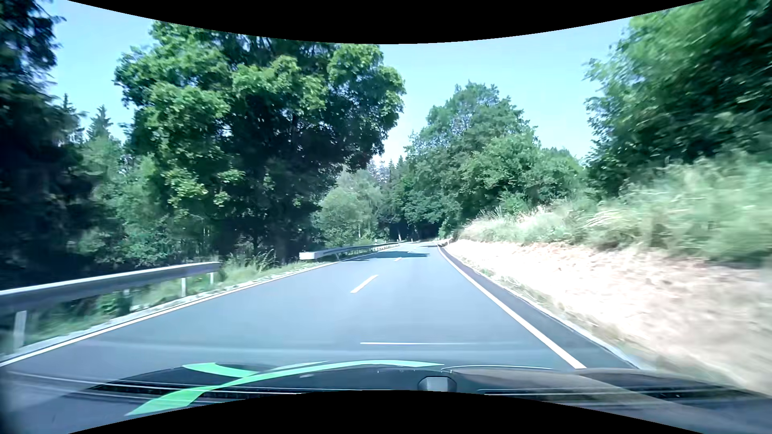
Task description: Follow the waypoints while adhering to traffic rules and regulations
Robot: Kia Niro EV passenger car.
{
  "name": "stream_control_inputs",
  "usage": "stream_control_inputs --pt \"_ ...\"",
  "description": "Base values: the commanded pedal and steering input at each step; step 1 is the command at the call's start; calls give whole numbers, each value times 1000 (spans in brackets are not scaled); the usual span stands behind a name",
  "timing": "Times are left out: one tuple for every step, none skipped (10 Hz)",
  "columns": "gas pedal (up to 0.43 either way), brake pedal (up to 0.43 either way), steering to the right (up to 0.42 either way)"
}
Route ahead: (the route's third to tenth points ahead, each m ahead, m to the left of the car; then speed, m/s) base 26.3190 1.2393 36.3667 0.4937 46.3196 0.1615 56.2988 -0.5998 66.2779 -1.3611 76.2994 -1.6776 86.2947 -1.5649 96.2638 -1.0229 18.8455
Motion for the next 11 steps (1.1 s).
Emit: stream_control_inputs --pt "150 0 19" --pt "130 0 19" --pt "130 0 18" --pt "130 0 16" --pt "118 0 15" --pt "98 0 14" --pt "98 0 14" --pt "98 0 14" --pt "98 0 14" --pt "79 0 14" --pt "67 0 12"
